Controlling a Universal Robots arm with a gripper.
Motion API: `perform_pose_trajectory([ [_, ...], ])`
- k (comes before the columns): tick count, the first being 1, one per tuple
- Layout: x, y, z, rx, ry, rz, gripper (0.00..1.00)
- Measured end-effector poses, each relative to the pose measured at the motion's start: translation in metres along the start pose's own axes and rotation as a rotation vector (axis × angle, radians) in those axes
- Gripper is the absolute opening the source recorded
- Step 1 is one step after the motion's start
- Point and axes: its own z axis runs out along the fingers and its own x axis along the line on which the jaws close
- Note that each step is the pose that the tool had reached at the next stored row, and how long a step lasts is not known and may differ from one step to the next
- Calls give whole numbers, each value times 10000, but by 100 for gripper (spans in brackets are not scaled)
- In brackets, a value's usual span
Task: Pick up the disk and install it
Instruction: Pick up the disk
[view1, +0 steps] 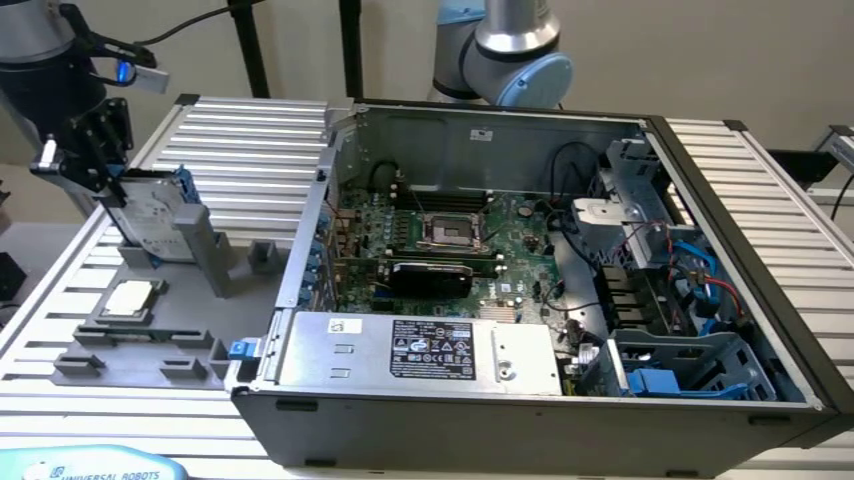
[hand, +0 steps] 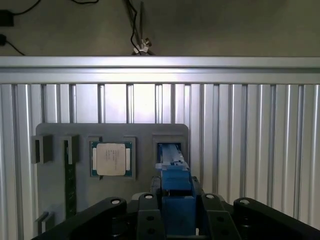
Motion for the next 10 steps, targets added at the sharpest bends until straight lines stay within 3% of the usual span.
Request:
perform_pose_trajectory([
  [10,3,0,1,1,-6,0,33],
])
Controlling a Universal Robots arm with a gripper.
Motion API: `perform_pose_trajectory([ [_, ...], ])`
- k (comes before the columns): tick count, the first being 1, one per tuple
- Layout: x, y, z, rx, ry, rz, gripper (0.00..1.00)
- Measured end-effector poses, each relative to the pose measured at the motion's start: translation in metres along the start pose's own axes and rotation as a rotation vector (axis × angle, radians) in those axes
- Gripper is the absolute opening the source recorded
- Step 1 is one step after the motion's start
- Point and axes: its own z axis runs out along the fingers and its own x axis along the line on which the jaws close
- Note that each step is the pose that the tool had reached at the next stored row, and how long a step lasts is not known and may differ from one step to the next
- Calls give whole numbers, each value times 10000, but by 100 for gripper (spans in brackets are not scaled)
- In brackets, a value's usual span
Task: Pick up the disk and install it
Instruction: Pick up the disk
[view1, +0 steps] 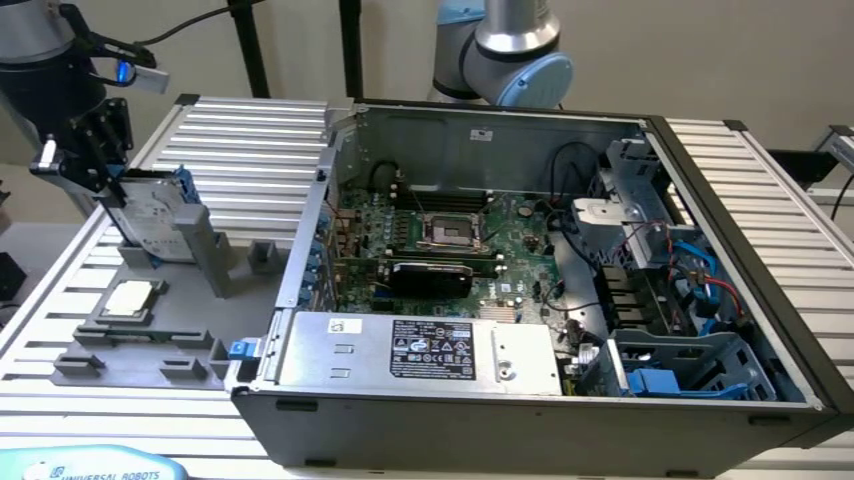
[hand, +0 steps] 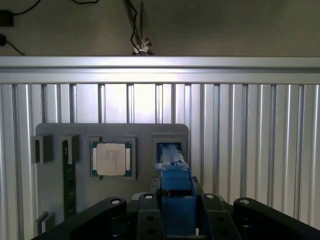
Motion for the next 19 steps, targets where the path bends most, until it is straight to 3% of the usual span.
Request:
perform_pose_trajectory([
  [9,0,0,-22,2,0,0,33],
  [14,-3,-1,-171,-1,0,-1,33],
  [19,-6,-5,-380,0,0,0,33],
])
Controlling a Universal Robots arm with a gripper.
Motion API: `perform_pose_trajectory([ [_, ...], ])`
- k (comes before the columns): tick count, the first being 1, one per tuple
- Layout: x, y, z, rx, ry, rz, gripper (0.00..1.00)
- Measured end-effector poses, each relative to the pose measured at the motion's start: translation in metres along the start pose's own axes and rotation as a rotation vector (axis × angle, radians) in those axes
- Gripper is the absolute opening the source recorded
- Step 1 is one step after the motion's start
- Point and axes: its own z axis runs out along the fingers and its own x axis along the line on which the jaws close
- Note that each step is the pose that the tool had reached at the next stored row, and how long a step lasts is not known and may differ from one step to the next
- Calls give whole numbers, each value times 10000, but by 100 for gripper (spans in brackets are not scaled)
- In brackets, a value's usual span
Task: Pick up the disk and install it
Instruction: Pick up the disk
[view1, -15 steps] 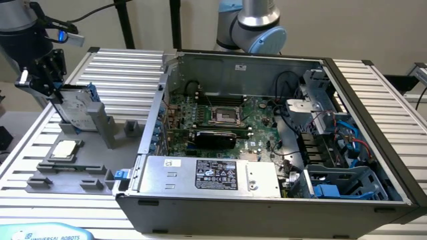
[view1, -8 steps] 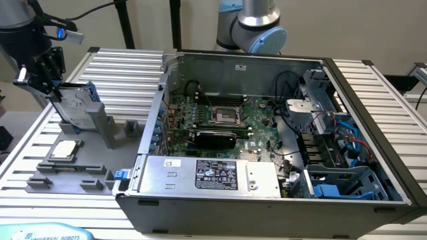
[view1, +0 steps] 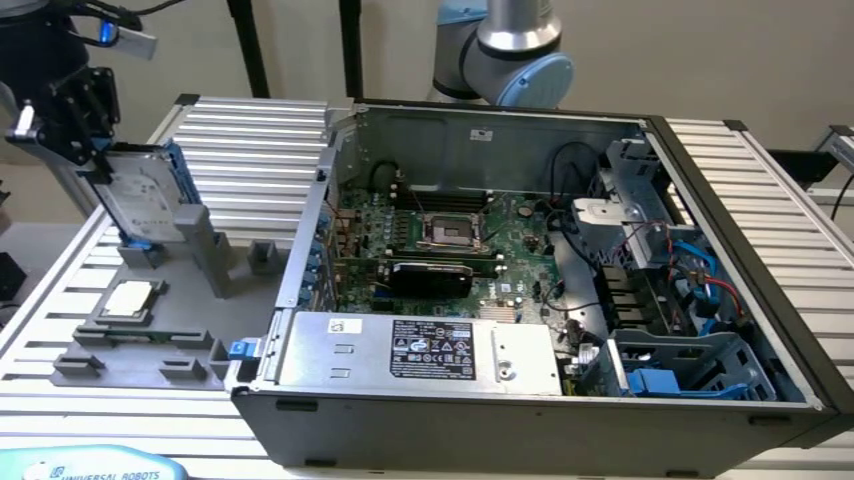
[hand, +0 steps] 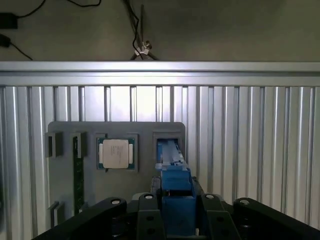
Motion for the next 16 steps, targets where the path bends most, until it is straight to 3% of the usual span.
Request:
perform_pose_trajectory([
  [9,-6,-24,-412,-1,1,-1,33],
  [16,-14,-144,-732,0,0,0,33],
])
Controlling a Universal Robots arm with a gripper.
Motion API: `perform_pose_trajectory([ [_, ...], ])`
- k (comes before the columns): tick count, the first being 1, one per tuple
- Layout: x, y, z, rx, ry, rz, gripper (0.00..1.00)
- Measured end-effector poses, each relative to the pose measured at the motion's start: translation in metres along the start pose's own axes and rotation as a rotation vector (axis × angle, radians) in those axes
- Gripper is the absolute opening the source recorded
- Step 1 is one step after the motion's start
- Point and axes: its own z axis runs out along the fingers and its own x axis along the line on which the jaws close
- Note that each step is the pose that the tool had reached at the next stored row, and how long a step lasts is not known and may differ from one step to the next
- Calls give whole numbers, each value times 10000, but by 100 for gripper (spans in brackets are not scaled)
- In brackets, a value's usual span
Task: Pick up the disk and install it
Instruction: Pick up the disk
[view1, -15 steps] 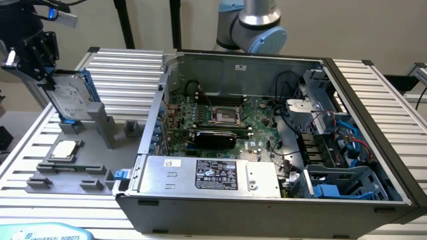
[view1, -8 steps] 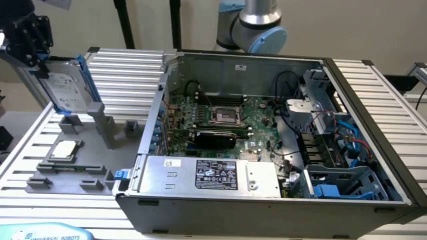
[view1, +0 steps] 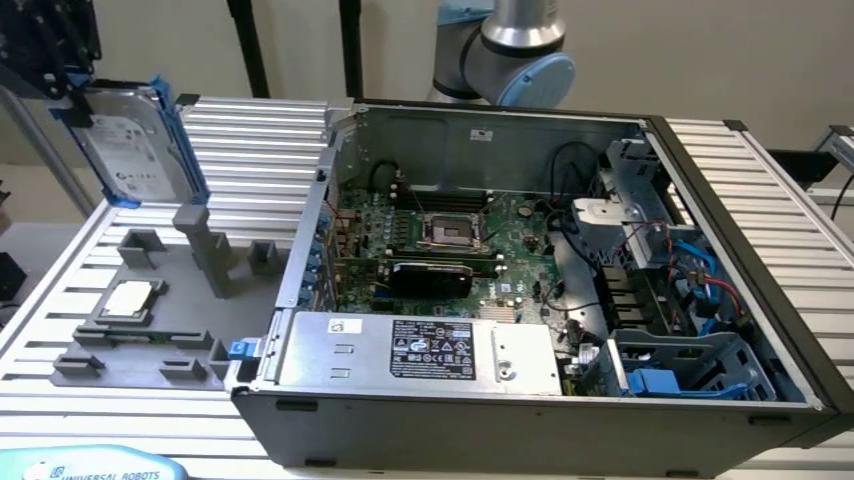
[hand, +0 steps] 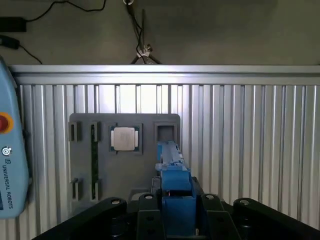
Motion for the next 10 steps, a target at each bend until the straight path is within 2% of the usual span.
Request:
perform_pose_trajectory([
  [5,-6,-172,-229,-1,-4,0,33],
  [10,1,-398,-461,-6,-50,-1,33],
])
